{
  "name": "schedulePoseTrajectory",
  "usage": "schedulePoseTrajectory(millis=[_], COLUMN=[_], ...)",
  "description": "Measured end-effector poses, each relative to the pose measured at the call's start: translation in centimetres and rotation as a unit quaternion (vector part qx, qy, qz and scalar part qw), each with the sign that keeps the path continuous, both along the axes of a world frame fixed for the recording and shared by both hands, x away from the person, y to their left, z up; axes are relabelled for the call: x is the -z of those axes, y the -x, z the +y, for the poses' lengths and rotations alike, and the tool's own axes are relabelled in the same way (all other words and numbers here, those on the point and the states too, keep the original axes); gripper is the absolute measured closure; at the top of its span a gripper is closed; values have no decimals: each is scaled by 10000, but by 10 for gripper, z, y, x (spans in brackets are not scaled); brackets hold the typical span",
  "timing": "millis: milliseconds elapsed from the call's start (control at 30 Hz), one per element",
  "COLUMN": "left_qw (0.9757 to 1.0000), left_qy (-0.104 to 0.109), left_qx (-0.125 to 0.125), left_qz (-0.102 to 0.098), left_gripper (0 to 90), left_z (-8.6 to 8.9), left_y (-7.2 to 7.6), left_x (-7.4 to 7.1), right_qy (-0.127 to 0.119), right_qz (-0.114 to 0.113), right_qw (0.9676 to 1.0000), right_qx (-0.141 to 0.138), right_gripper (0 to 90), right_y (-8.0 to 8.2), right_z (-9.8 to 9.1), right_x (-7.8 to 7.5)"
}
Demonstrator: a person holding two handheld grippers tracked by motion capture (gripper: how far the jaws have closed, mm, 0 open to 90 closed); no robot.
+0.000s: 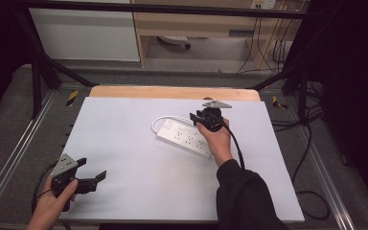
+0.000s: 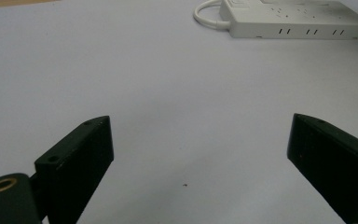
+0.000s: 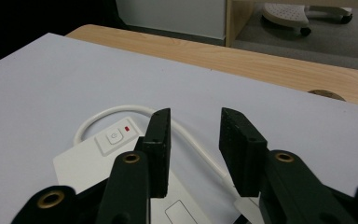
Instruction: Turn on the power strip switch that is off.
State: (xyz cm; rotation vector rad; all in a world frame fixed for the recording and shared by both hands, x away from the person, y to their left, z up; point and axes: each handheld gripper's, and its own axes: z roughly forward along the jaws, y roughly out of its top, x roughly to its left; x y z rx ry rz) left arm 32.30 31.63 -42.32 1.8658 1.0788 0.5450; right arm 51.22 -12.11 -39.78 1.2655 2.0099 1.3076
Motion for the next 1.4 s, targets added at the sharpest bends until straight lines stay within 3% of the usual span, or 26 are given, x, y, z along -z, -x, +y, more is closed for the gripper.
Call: schedulePoseTrajectory(millis=[367, 733, 1100, 1400], left_qw=[10000, 10000, 10000, 10000], left_qy=[-23, -30, -34, -35], left_qx=[-11, -11, -10, -4], left_qz=[0, 23, 24, 21], left_gripper=[71, 71, 71, 71], left_z=[0, 0, 0, 1], left_y=[0, 0, 0, 0], left_x=[0, 1, 0, 0], right_qy=[-6, -38, -1, -13], right_qz=[-54, 68, 199, 466], right_qw=[9999, 9995, 9993, 9987], right_qx=[-138, -293, -325, -215], right_gripper=[789, 874, 895, 888], right_y=[-2, -3, -3, -4], right_z=[7, 18, 33, 42], right_x=[7, 19, 30, 35])
